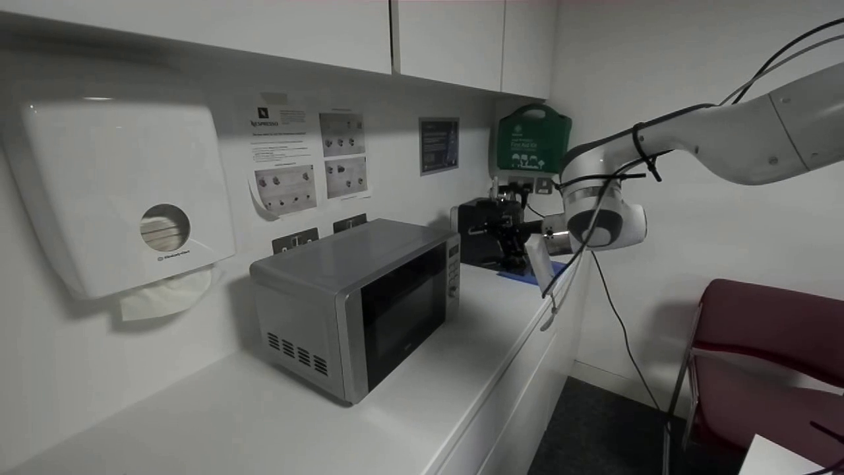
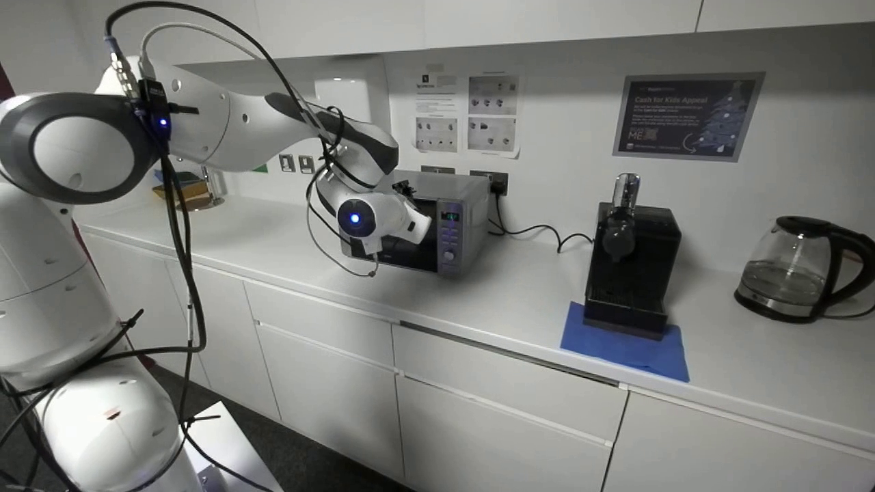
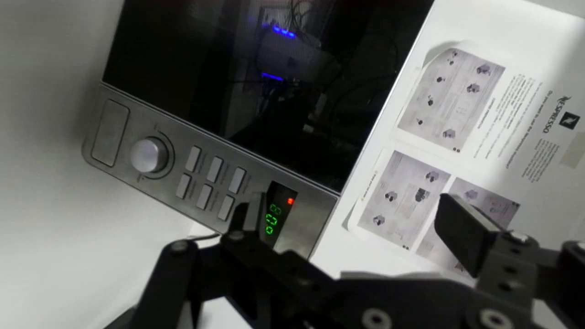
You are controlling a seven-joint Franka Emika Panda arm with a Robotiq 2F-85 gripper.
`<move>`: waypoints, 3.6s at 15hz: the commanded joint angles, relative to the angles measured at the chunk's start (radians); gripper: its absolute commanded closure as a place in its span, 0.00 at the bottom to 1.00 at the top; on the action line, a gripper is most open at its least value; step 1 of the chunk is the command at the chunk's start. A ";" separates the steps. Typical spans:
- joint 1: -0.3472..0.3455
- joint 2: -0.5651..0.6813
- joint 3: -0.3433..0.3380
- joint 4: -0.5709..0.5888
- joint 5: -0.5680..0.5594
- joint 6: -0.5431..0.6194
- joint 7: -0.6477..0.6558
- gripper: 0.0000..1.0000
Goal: Press a button on the microwave.
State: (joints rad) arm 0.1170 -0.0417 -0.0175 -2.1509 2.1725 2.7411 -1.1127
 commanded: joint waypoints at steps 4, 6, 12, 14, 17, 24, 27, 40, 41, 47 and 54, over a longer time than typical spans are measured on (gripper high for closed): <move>0.010 0.150 -0.043 0.230 0.517 0.149 -0.485 0.00; 0.018 0.148 -0.084 0.224 0.472 0.115 -0.488 0.00; 0.062 0.124 -0.170 0.221 0.432 0.109 -0.554 0.00; 0.077 0.118 -0.179 0.212 0.431 0.104 -0.541 0.00; 0.104 0.106 -0.133 0.153 0.431 0.090 -0.518 0.00; 0.126 0.113 -0.037 0.069 0.316 -0.048 -0.177 0.51; 0.119 0.106 -0.046 0.072 0.349 -0.063 -0.193 0.73; 0.106 0.125 -0.144 0.097 0.430 -0.048 -0.245 1.00; 0.108 0.131 -0.149 0.098 0.430 -0.047 -0.240 1.00; 0.115 0.187 -0.148 0.102 0.414 -0.037 -0.222 1.00; 0.111 0.258 -0.149 0.146 0.379 -0.025 -0.212 1.00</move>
State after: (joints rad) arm 0.2344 0.1954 -0.1665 -2.0427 2.5824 2.7123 -1.3485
